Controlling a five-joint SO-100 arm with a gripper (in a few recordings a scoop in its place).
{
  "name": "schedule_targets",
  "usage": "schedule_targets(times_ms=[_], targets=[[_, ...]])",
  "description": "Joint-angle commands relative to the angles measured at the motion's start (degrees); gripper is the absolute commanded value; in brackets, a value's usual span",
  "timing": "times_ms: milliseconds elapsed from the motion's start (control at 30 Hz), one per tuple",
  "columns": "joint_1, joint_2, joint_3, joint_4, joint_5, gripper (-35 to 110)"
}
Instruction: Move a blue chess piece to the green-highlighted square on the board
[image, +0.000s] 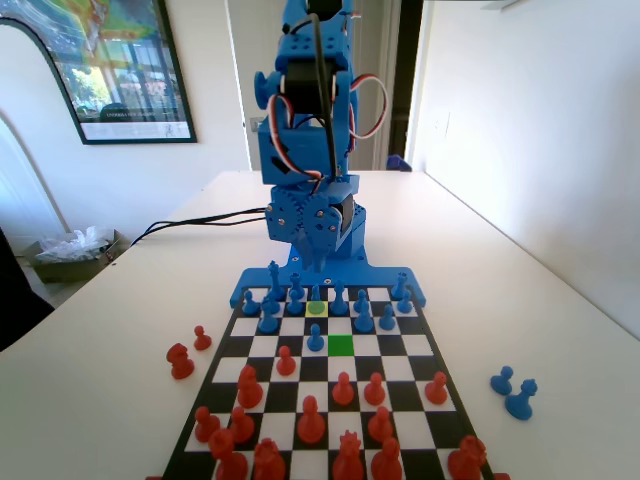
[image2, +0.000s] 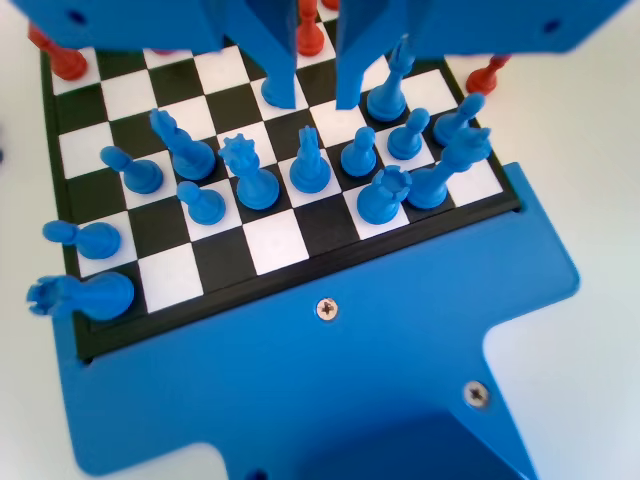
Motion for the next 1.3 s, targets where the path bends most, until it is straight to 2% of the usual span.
schedule_targets(times_ms=[0, 1267], targets=[[0.53, 0.53, 0.53, -1.05, -1.67, 8], [-0.79, -4.57, 4.22, -9.67, -3.60, 9]])
